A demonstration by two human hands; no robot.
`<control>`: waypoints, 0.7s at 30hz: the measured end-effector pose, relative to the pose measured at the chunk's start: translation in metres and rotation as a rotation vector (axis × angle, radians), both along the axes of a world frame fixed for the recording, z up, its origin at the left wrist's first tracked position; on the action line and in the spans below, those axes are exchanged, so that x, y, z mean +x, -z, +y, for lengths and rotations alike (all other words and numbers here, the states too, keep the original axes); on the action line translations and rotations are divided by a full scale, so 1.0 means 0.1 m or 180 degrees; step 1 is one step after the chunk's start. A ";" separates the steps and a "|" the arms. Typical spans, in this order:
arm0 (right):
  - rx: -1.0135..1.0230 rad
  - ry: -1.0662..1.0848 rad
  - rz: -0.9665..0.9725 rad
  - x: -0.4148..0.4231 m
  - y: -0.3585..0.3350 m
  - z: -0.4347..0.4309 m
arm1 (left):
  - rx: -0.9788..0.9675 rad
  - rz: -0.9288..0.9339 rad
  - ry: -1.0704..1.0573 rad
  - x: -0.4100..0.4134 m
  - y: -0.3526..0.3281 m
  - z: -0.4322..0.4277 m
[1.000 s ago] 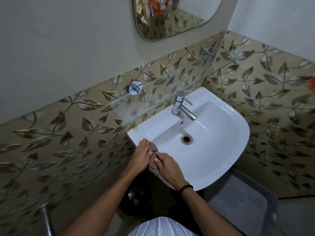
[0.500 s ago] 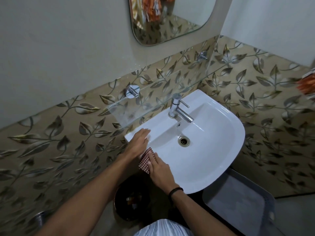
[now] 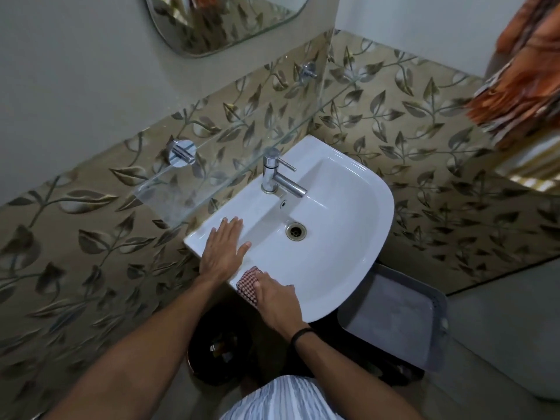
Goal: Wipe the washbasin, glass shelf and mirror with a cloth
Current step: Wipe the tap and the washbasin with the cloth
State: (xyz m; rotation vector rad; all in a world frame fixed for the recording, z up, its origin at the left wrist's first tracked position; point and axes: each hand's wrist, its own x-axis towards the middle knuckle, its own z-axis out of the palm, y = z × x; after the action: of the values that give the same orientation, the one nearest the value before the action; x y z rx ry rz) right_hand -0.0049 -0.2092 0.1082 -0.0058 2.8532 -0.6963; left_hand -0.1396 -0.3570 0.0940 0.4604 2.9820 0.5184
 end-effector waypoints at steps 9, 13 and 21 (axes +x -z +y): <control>0.0279 0.0022 0.0080 0.22 0.04 0.32 | 0.0001 -0.0184 -0.0182 0.23 -0.09 0.19; 0.0073 0.0029 0.0025 0.19 0.00 0.26 | -0.0272 -0.0073 -0.0236 0.34 -0.04 0.25; 0.0817 0.0480 0.0469 0.38 0.09 0.90 | -0.0289 -0.0178 -0.0306 0.41 -0.10 0.31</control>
State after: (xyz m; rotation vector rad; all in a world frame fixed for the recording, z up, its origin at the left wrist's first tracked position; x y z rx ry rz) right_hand 0.0335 -0.1196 0.0990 0.2069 3.0885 -0.3634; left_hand -0.0989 -0.3259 0.1036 0.2915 2.9699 0.3944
